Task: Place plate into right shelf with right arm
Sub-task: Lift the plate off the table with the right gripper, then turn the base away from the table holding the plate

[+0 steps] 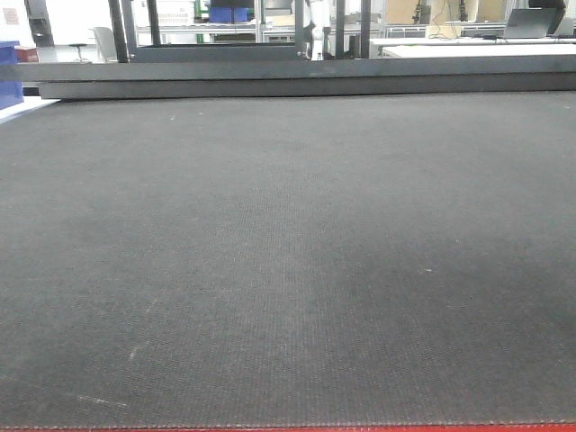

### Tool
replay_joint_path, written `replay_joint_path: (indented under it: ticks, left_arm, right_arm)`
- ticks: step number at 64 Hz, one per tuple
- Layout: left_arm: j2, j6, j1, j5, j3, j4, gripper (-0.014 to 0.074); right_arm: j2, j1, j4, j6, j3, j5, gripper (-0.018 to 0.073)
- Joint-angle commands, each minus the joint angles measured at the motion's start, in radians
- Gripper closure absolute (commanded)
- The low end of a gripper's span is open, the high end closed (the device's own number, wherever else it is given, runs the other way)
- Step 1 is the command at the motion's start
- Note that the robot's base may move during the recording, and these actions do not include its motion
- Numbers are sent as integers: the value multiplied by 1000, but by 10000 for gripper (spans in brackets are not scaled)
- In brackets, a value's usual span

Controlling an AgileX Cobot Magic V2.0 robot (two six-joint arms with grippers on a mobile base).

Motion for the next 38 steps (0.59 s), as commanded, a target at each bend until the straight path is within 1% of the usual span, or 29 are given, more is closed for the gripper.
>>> replay_joint_path:
  ticks: [1,38]
  left_arm:
    - [-12,-2,4,-89,9,-2,643]
    - [-12,-2,4,-89,9,-2,643]
  right_arm:
    - [10,-4,-19,-5,-29,-101,496]
    - [10,-4,-19,-5,-29,-100,496]
